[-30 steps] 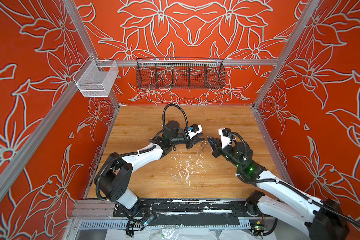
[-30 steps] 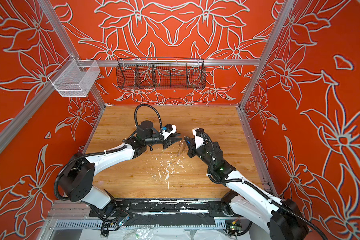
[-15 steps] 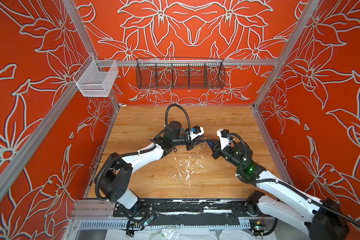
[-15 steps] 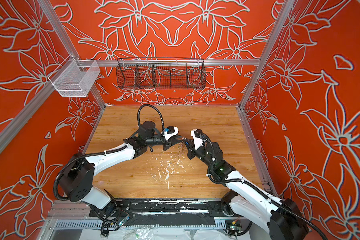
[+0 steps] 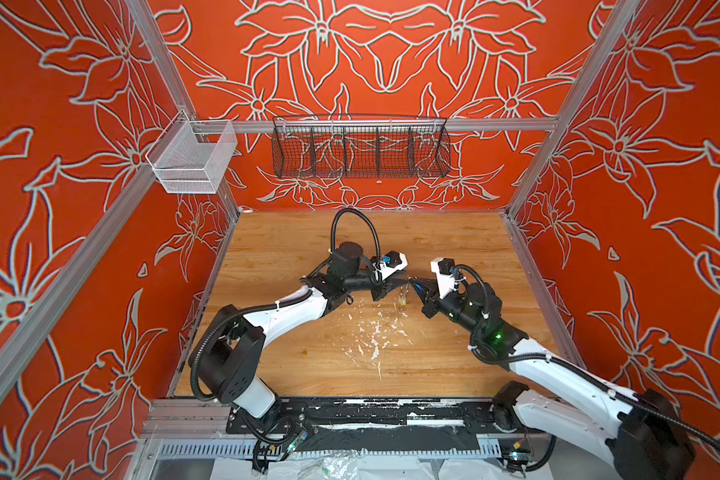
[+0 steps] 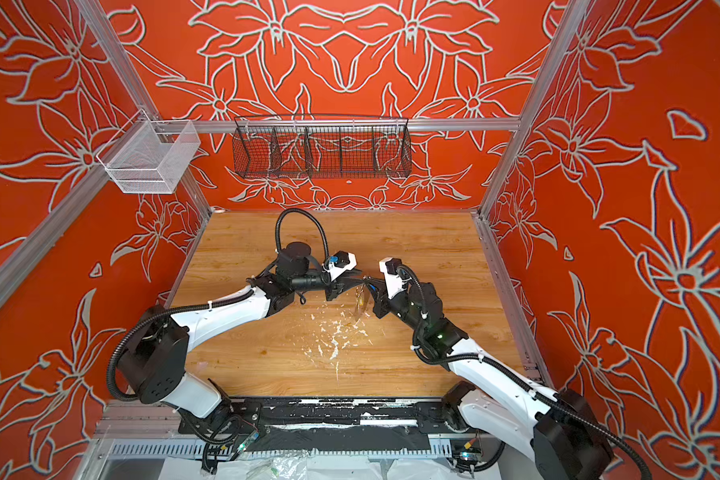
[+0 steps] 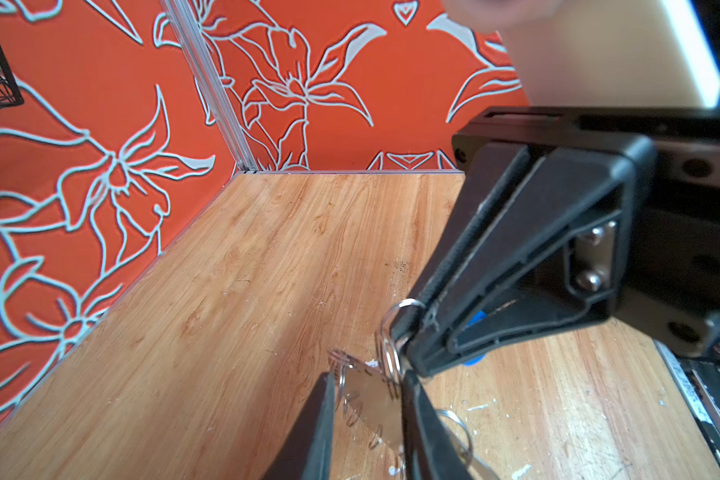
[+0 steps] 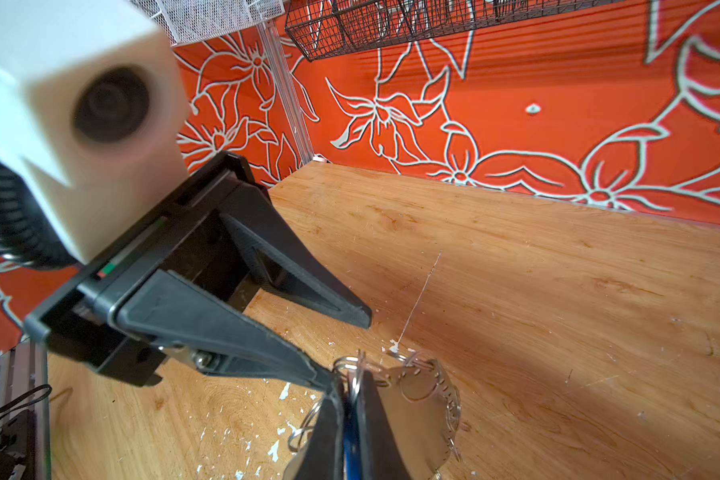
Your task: Put the keys on the keyring
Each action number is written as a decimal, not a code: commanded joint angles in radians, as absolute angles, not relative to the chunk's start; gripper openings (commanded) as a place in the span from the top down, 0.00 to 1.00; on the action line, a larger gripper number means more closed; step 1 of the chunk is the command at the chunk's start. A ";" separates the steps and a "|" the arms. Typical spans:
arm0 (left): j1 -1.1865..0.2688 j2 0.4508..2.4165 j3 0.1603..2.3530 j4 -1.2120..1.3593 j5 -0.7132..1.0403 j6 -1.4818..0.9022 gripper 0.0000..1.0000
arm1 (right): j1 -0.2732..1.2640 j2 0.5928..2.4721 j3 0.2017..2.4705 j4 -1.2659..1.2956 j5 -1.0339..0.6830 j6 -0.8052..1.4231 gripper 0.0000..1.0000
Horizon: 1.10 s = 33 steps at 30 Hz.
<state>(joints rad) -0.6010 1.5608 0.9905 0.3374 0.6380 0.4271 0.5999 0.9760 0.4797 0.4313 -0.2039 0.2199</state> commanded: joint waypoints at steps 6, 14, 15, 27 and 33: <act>-0.609 1.564 1.004 0.367 0.675 0.442 0.87 | 0.611 0.993 0.504 0.466 -0.256 0.209 1.00; -0.610 1.547 0.979 0.397 0.674 0.447 1.00 | 0.611 0.994 0.502 0.476 -0.190 0.269 1.00; -0.610 1.545 0.974 0.402 0.673 0.447 1.00 | 0.611 0.994 0.502 0.473 -0.183 0.272 1.00; -0.608 1.526 0.895 0.533 0.630 0.440 1.00 | 0.583 0.955 0.467 0.472 -0.089 0.343 1.00; -0.605 1.512 0.805 0.712 0.620 0.405 1.00 | 0.552 0.968 0.452 0.473 -0.065 0.402 1.00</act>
<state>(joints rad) -0.6098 1.5448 0.8452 0.6010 0.6235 0.4191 0.5858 0.9779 0.4595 0.4381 -0.1539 0.3496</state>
